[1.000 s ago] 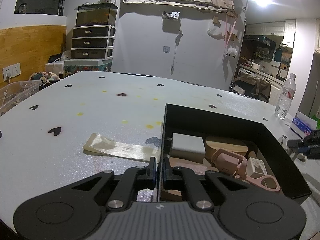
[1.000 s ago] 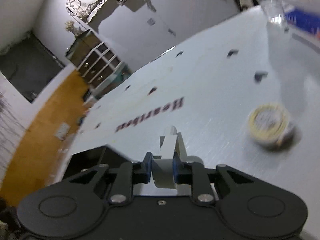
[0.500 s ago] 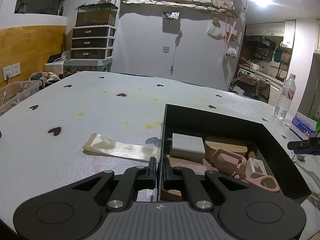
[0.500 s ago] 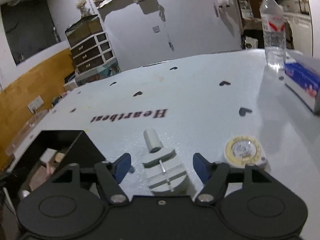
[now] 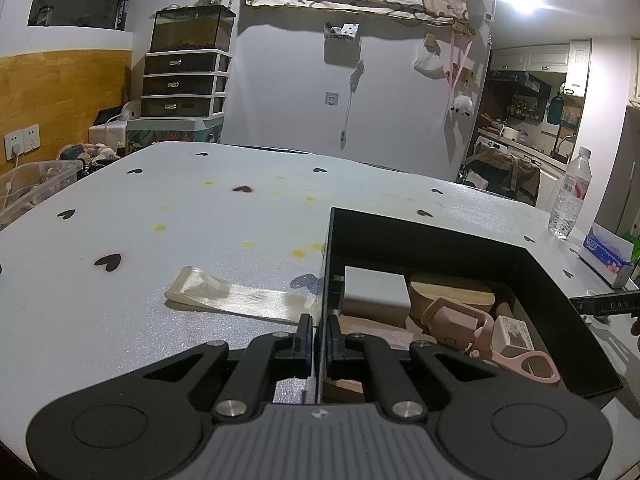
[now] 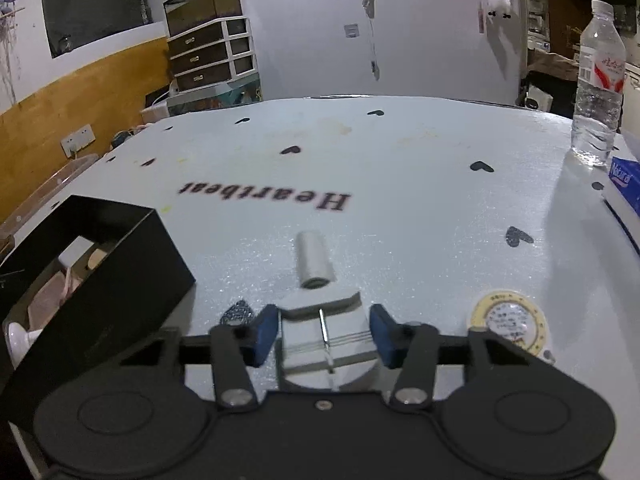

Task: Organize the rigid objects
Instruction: 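Carry the white plastic clip over the black box with the right gripper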

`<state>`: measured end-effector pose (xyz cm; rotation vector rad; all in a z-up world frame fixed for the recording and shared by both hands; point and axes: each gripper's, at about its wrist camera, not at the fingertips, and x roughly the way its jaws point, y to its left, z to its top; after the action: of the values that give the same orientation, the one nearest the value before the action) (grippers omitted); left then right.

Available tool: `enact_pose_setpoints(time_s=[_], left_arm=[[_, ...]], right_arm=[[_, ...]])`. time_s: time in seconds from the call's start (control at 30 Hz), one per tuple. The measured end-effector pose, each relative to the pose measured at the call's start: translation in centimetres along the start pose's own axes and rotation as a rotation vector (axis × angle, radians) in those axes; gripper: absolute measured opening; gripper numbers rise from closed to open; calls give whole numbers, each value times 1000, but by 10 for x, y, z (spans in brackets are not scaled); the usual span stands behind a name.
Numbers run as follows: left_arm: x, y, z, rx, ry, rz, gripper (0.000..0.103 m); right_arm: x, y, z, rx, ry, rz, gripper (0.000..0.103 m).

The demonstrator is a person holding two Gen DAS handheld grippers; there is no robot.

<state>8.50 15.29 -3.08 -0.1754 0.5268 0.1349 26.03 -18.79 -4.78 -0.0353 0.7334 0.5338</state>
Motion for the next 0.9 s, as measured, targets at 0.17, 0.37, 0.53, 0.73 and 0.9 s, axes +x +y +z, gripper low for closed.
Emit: enact_pose_setpoints(time_s=[0.17, 0.37, 0.53, 0.73, 0.9], left_arm=[[0, -1, 0, 1, 0, -2, 6], [1, -3, 0, 0, -1, -4, 7], [1, -2, 1, -2, -3, -8, 7], [0, 0, 2, -7, -7, -17, 7], [-1, 0, 1, -8, -8, -19, 7]], right_arm=[[-19, 11, 10, -6, -62, 42, 47], [-50, 47, 37, -119, -154, 158, 47], [-64, 75, 55, -183, -197, 213, 47], [-71, 97, 69, -223, -236, 241, 47], [-79, 109, 77, -232, -279, 265, 46]])
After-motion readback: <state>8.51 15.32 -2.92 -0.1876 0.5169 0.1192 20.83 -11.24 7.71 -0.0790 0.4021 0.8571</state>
